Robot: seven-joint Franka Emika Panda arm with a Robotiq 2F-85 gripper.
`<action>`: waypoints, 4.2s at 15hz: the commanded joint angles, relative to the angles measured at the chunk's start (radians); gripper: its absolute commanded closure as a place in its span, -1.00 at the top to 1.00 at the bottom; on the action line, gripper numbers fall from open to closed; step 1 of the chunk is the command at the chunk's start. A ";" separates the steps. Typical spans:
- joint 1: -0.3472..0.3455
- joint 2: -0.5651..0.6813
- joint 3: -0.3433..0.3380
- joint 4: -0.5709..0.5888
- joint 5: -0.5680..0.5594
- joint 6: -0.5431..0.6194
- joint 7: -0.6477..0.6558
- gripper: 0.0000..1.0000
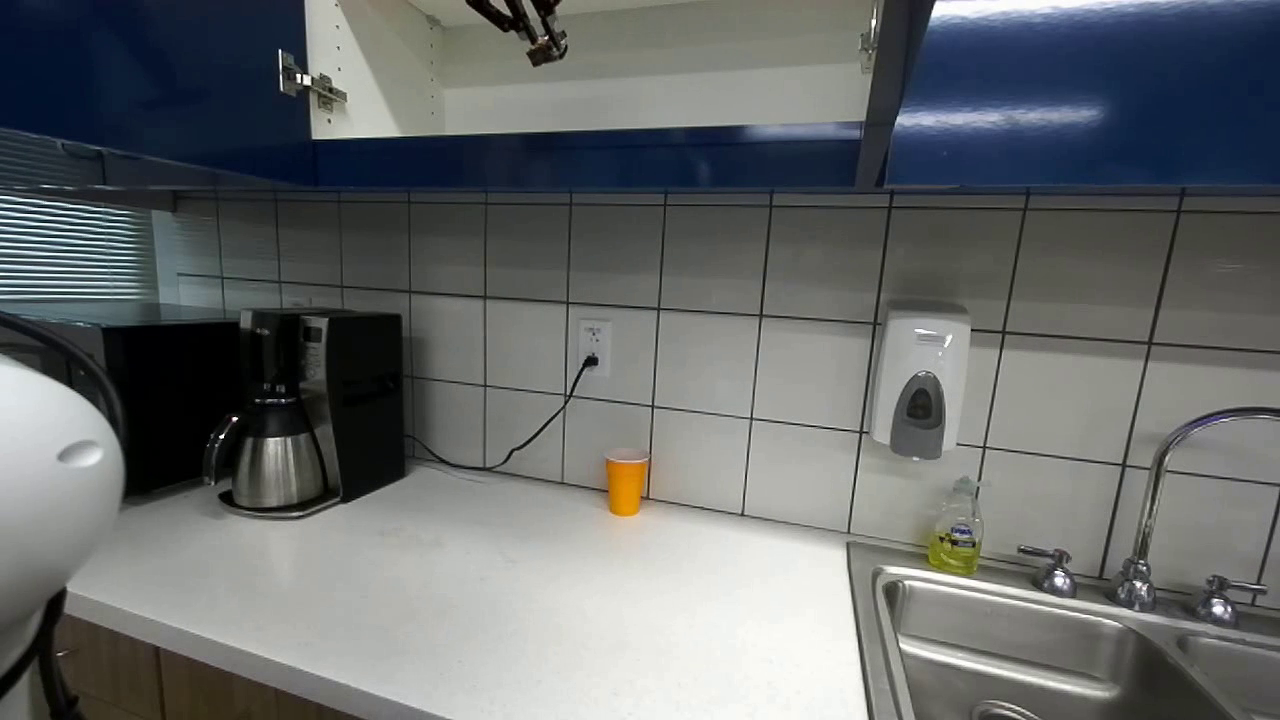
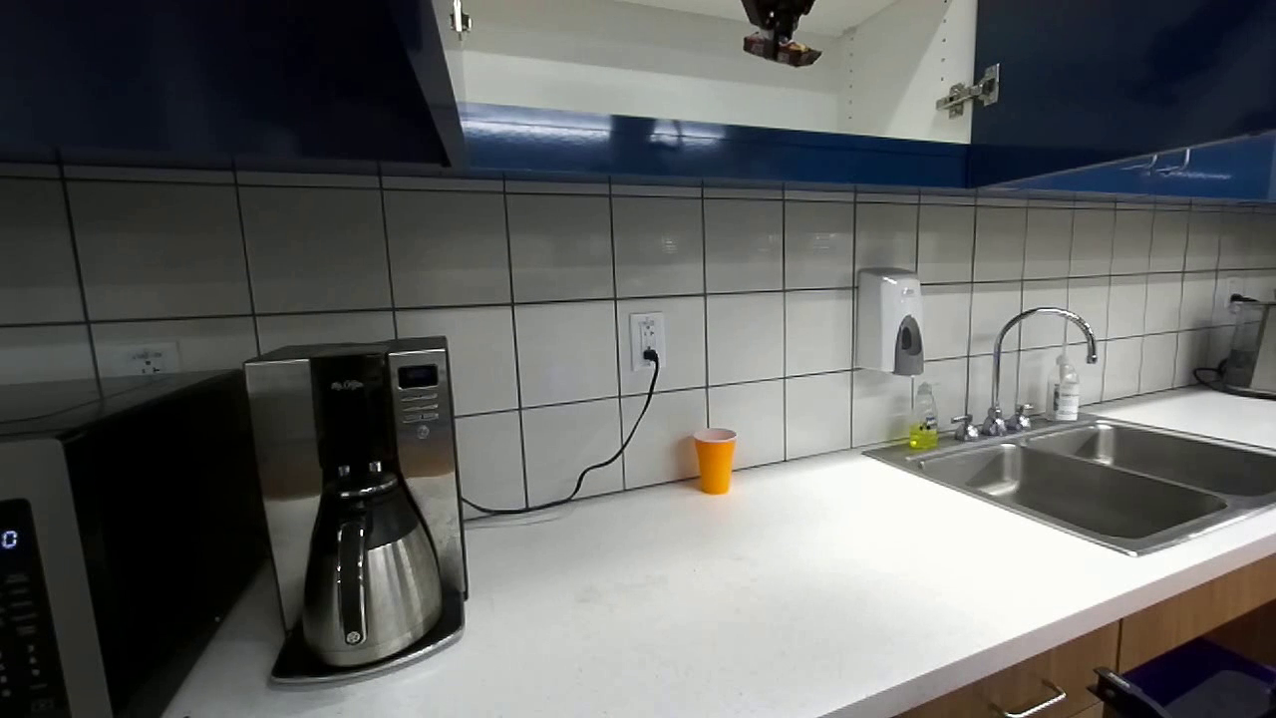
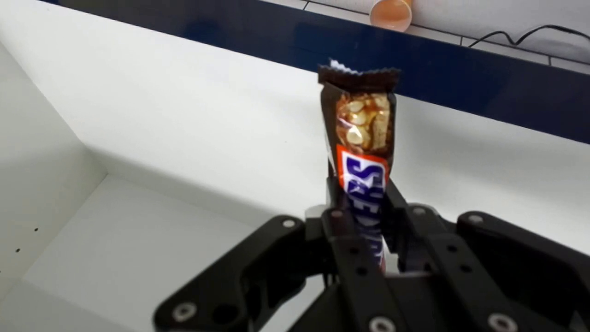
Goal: Put the chocolate bar inside the cabinet
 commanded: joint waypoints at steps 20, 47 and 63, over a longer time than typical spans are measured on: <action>0.034 0.194 0.000 0.129 -0.034 -0.017 0.053 -0.90; 0.032 0.373 -0.014 0.360 -0.013 -0.031 0.103 0.97; 0.021 -0.009 -0.026 -0.096 0.098 0.141 0.115 1.00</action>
